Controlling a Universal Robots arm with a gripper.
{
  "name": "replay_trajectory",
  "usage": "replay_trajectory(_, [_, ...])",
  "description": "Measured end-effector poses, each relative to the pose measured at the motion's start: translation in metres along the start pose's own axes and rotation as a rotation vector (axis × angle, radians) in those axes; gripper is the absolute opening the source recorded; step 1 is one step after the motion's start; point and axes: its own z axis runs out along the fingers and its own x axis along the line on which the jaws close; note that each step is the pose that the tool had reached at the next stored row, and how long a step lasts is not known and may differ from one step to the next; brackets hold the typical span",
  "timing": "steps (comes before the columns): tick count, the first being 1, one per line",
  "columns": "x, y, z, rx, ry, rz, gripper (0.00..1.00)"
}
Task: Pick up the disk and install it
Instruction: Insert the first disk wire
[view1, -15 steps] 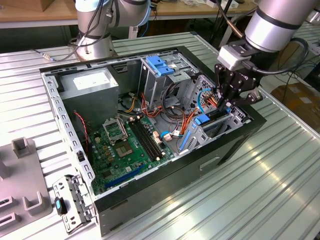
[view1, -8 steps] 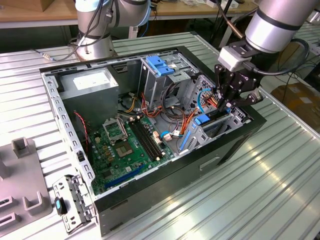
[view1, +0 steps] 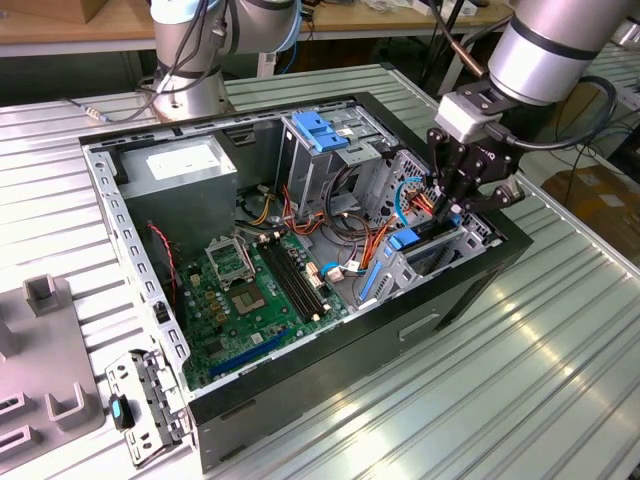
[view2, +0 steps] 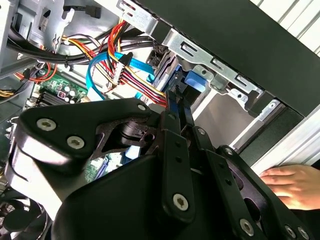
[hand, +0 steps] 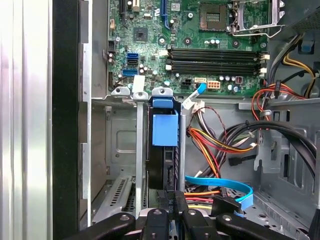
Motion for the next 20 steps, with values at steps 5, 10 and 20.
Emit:
replay_trajectory(5, [0.0000,0.0000,0.0025,-0.0010,-0.0001,-0.001,0.17])
replay_trajectory(10, [0.0001,0.0001,0.0096,-0.0054,-0.0024,-0.001,0.17])
replay_trajectory(20, [0.0003,-0.0042,0.0031,-0.0080,-0.0088,0.000,0.17])
